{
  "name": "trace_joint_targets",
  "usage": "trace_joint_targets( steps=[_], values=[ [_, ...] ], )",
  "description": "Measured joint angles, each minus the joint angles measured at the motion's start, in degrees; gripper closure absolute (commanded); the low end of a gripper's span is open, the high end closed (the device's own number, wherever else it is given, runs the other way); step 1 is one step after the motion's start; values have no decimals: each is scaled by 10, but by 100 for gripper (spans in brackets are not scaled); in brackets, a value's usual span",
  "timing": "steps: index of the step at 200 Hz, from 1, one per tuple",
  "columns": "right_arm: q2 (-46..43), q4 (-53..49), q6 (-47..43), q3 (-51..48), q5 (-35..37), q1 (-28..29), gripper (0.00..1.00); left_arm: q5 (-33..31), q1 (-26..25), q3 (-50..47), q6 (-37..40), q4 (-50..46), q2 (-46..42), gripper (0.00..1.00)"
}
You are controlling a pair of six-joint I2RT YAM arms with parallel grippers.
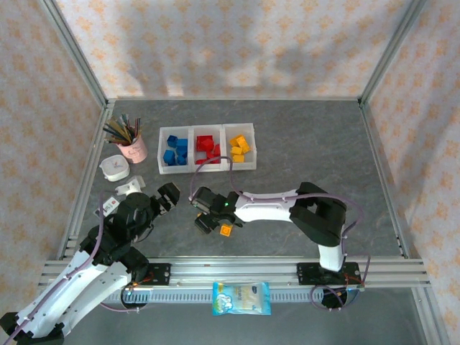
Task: Sort the legos into containers by color
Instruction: Pick up the lego from the bottom-center of the table.
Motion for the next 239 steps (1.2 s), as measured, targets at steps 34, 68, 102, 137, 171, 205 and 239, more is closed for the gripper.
trace_joint_targets(
  steps=[34,68,102,137,171,205,239],
  values=[
    [14,-5,3,14,-3,-22,32,0,0,0,0,0,1,1],
    [20,-7,3,19,-12,-23,41,0,0,0,0,0,6,1],
    [33,-12,3,31,-11,-23,51,0,0,0,0,0,8,1],
    [37,-15,4,36,-5,-22,60,0,0,0,0,0,13,1],
    [37,-16,6,37,-5,-22,64,0,0,0,1,2,25,1],
    [23,-23,20,37,-15,-29,66,2,0,0,4,16,53,1],
    [-30,-37,35,42,-22,-67,68,8,0,8,19,44,94,1]
  ],
)
